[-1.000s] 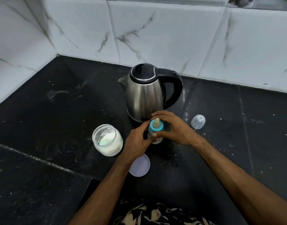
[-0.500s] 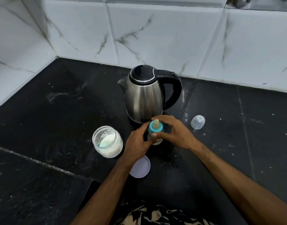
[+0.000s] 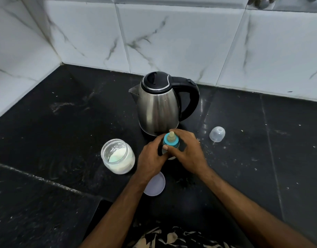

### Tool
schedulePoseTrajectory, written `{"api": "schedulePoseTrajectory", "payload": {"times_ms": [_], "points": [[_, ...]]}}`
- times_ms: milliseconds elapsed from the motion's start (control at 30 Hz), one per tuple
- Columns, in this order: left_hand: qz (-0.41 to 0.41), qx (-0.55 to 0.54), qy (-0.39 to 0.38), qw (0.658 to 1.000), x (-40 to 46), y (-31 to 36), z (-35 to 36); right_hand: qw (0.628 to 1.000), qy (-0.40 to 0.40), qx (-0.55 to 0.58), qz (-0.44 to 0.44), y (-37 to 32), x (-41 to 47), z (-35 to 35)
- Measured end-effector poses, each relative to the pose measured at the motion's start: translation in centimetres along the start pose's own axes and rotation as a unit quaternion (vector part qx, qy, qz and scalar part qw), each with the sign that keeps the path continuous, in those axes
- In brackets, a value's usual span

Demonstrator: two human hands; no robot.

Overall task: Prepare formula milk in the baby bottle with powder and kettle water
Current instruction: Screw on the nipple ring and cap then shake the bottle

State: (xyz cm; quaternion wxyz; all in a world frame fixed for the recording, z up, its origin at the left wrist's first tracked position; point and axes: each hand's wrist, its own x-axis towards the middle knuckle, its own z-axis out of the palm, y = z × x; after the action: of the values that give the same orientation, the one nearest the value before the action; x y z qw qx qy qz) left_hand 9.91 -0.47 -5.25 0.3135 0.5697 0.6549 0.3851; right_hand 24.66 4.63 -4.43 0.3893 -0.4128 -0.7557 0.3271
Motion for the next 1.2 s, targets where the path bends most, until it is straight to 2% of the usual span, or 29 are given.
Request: {"api": "schedulePoseTrajectory", "payload": {"times_ms": [100,167,233,333,433,533,600,900,1100,1200], "points": [[-0.002,-0.023,-0.005,1.000,0.0,-0.2,-0.1,0.996,-0.086,-0.029,-0.011,0.6,1.1,-1.9],[-0.002,-0.024,-0.008,1.000,0.1,-0.3,0.0,0.997,-0.059,-0.047,-0.015,0.7,1.7,-3.1],[-0.002,-0.014,-0.004,1.000,0.2,-0.5,0.1,0.998,0.024,-0.065,-0.004,1.1,2.3,-4.2],[-0.004,-0.003,0.001,1.000,0.3,-0.9,0.2,0.982,0.101,-0.149,0.055,2.7,2.8,-5.8],[-0.006,-0.002,-0.002,1.000,0.3,-1.1,0.3,0.962,0.089,-0.225,0.124,4.9,2.4,-6.9],[-0.007,-0.003,-0.003,1.000,0.3,-1.1,0.4,0.952,0.043,-0.233,0.195,6.3,1.6,-7.1],[-0.007,-0.004,-0.005,1.000,0.3,-1.0,0.4,0.950,0.029,-0.235,0.206,6.8,1.1,-7.0],[-0.007,-0.010,-0.011,1.000,0.3,-0.9,0.4,0.962,0.069,-0.207,0.161,6.8,1.2,-7.5],[-0.004,-0.012,-0.011,1.000,0.2,-0.8,0.4,0.986,0.130,-0.068,0.075,2.0,3.0,-8.5],[-0.010,-0.012,-0.011,1.000,0.2,-0.7,0.4,0.994,0.107,-0.026,0.014,-1.6,3.7,-8.2]]}}
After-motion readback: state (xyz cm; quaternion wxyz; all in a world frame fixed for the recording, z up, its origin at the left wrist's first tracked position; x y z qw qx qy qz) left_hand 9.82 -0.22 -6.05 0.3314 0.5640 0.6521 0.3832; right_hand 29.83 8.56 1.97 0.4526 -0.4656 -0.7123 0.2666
